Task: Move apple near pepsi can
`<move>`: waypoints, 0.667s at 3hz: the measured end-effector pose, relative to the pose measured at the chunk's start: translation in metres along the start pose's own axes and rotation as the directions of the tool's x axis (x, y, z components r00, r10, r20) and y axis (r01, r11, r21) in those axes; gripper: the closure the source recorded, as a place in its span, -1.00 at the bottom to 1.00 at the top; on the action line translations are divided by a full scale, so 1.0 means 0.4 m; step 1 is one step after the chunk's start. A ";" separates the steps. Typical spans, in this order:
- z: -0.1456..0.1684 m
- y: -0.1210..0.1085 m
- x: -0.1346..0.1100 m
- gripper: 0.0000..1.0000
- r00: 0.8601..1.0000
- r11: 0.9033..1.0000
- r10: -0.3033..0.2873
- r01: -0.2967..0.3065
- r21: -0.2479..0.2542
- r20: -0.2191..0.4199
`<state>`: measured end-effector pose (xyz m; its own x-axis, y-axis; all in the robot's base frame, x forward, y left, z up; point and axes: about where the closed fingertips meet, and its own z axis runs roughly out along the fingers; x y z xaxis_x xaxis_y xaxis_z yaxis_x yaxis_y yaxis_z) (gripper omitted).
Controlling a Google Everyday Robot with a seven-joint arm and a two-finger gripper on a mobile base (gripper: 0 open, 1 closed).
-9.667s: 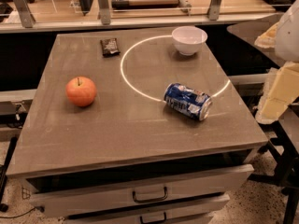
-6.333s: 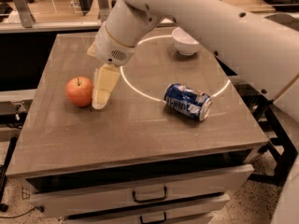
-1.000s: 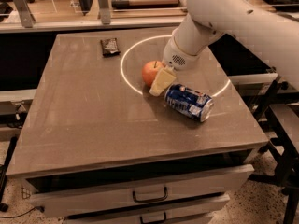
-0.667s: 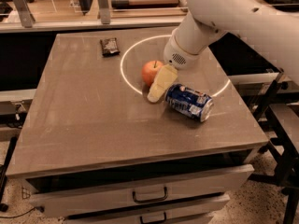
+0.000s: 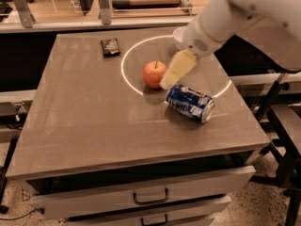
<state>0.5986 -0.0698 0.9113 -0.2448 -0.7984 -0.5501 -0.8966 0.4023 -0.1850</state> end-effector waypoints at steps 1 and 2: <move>-0.266 -0.059 0.044 -1.00 0.985 0.985 -0.085 0.061 0.163 0.147; -0.437 -0.089 0.070 -1.00 0.968 0.950 -0.154 0.089 0.299 0.200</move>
Offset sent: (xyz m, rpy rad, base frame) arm -0.0644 -0.1779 0.2023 0.0975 -0.5787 -0.0536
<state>0.5593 -0.1849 1.0447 -0.0253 -0.7446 -0.6670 -0.7632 0.4453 -0.4683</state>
